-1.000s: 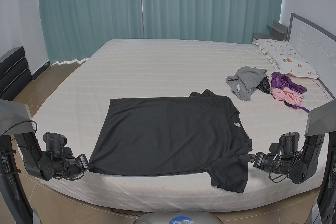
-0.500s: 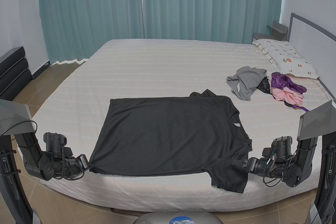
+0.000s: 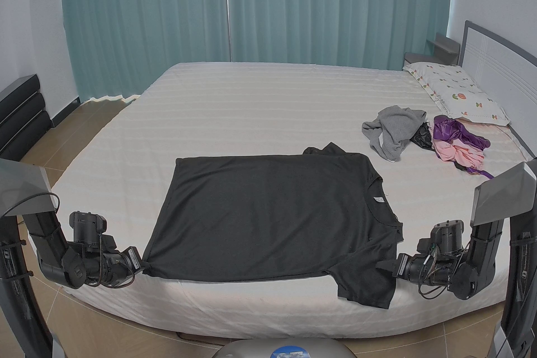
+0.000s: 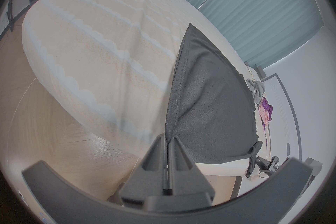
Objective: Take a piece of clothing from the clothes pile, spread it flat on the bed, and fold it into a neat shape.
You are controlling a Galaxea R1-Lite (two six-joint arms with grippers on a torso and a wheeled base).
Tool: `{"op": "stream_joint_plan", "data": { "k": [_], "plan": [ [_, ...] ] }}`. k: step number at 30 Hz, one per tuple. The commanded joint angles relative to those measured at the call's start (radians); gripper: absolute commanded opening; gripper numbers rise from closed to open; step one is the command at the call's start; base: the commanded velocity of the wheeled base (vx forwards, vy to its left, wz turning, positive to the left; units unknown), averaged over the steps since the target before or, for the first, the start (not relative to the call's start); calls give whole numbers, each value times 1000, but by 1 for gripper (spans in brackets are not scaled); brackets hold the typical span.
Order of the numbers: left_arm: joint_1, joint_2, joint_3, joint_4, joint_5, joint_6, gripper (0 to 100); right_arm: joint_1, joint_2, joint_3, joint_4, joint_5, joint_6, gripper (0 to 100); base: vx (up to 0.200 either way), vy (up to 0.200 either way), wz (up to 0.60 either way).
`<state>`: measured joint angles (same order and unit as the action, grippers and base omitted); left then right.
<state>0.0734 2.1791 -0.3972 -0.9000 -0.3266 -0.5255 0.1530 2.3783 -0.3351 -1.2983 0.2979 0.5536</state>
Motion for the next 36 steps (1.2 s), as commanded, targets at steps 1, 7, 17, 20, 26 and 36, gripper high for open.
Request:
{"op": "stream_joint_plan", "data": {
  "k": [1, 7, 17, 20, 26, 36],
  "plan": [
    [0, -1, 1, 0, 0, -1, 0, -15, -36, 31, 1, 1, -3, 0, 0, 0, 0],
    [2, -1, 0, 0, 0, -1, 0, -55, -70, 91, -3, 6, -9, 0, 0, 0, 0],
    [5, -29, 15, 4, 9, 6, 0, -72, -123, 179, 4, 15, -9, 0, 0, 0, 0],
    [6, -42, 17, 6, 11, 9, 0, -72, -134, 215, -4, 17, -11, 0, 0, 0, 0],
    [12, -56, 47, 6, 11, 36, 0, -82, -179, 274, -7, 37, -11, 0, 0, 0, 0],
    [31, -59, 66, 18, 14, 96, 0, -87, -225, 335, 22, 38, -50, 0, 0, 0, 0]
  ]
}}
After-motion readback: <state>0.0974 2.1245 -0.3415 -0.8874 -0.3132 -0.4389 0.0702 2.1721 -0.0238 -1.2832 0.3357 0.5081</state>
